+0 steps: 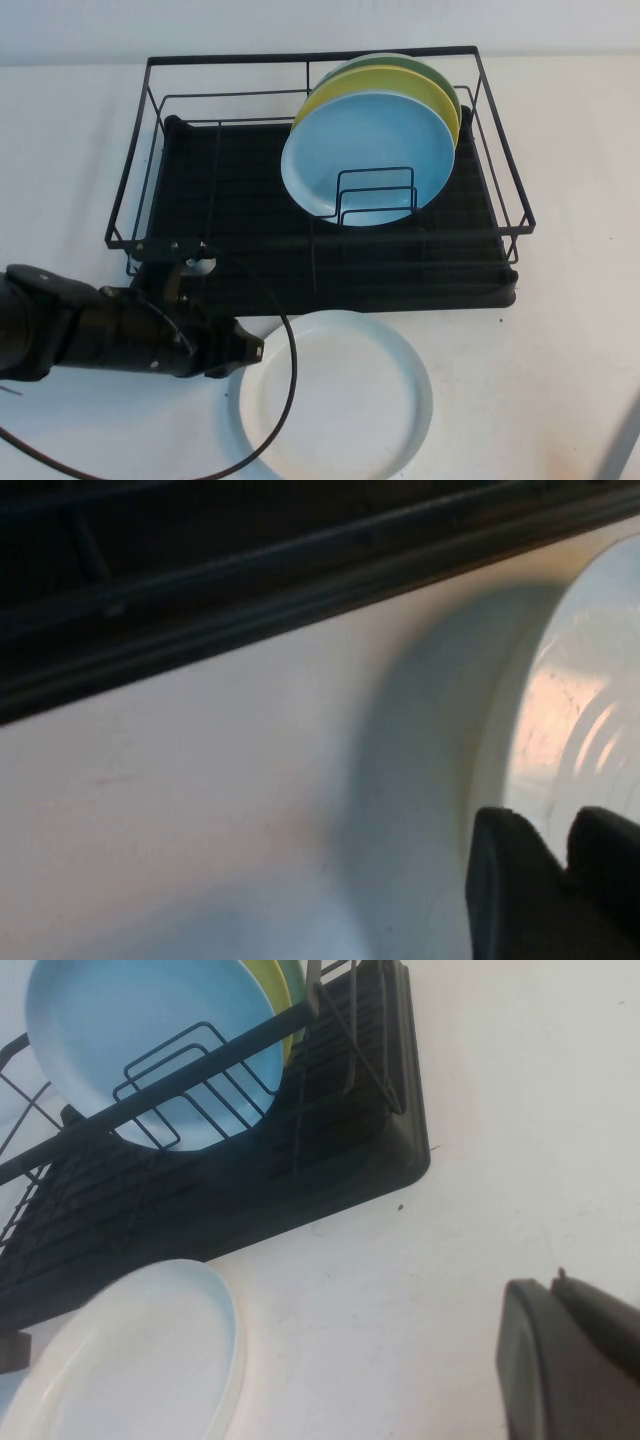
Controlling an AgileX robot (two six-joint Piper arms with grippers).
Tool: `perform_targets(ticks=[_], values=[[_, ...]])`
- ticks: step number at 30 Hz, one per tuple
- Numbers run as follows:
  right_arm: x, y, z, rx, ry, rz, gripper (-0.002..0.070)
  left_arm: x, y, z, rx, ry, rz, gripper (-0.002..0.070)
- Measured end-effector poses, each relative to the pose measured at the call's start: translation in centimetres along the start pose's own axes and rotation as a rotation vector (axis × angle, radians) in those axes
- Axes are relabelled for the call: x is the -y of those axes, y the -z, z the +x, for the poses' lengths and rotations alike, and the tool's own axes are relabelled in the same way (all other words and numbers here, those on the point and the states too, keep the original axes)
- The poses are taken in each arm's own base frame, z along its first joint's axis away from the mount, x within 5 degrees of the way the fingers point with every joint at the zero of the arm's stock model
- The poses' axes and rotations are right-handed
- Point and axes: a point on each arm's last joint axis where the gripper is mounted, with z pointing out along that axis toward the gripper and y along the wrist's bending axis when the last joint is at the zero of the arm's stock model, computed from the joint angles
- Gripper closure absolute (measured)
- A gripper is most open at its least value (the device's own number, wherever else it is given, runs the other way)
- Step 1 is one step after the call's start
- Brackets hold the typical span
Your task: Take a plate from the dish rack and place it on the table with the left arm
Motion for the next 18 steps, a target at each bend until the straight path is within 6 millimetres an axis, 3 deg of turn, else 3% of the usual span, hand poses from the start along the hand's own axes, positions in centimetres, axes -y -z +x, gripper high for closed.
perform_targets(ticks=[6,10,13,16,18], values=[[0.0,0.0,0.0,0.000,0.000,0.000,0.0694,-0.5,-0.1,-0.2,0.020,-0.027,-0.049,0.0335],[0.0,0.0,0.0,0.000,0.000,0.000,0.0694,0.0,1.2,-0.8,0.051,-0.103,-0.070,0.0281],[0.0,0.0,0.0,0.000,0.000,0.000,0.0694,1.1,3.7,-2.0,0.120,-0.214,-0.090,0.0334],[0.0,0.0,0.0,0.000,0.000,0.000,0.0694,2.8,7.3,-3.1,0.219,-0.341,-0.121,0.0527],[0.0,0.0,0.0,0.000,0.000,0.000,0.0694,4.2,9.9,-3.2,0.283,-0.394,-0.125,0.0613]])
